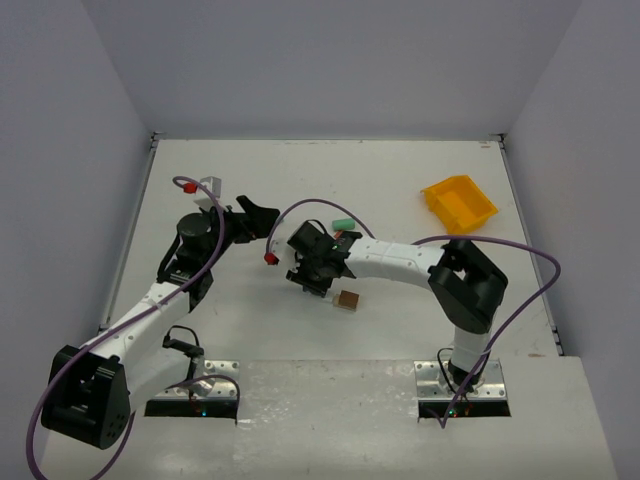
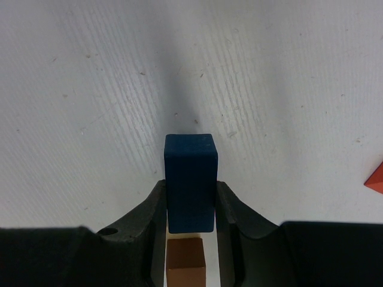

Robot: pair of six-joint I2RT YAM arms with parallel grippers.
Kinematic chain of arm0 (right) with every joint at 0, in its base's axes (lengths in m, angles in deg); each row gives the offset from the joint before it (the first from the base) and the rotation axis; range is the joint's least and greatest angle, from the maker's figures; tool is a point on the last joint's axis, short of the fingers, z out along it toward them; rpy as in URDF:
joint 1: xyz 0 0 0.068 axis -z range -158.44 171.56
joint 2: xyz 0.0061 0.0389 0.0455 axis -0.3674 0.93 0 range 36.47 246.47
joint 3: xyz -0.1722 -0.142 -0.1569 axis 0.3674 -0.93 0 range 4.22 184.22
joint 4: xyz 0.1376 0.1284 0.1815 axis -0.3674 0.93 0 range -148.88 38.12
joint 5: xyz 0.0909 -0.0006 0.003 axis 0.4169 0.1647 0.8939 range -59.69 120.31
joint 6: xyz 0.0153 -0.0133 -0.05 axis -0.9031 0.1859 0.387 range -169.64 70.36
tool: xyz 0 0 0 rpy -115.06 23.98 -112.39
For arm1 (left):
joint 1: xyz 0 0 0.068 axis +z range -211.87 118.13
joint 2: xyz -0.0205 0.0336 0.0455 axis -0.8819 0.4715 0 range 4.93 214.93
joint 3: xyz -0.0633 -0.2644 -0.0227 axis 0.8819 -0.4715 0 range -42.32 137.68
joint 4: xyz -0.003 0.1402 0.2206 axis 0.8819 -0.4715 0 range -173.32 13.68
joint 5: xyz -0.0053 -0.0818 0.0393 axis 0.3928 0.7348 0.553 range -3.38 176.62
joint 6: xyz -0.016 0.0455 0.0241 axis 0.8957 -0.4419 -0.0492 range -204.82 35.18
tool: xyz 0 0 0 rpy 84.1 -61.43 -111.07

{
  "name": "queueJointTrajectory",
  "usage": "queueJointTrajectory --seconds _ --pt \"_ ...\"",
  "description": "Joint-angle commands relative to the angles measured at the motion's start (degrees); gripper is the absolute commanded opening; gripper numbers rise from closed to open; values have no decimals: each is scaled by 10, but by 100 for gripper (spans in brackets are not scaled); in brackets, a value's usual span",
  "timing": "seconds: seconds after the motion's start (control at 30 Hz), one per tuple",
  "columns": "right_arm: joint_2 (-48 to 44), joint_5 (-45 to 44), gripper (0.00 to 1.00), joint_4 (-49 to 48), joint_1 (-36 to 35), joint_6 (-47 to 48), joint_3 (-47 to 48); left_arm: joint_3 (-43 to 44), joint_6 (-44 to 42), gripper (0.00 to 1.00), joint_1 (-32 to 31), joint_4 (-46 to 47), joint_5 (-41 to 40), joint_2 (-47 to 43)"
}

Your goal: Build the wood block tower

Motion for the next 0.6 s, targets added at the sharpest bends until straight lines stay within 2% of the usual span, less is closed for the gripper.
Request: queueJointTrajectory --seconds 0.0,0.57 --pt "-8 5 21 -25 -5 -6 -1 6 -1 100 0 29 13 -6" --pt "-28 -4 21 -21 -5 -20 -34 5 0 100 0 27 15 -7"
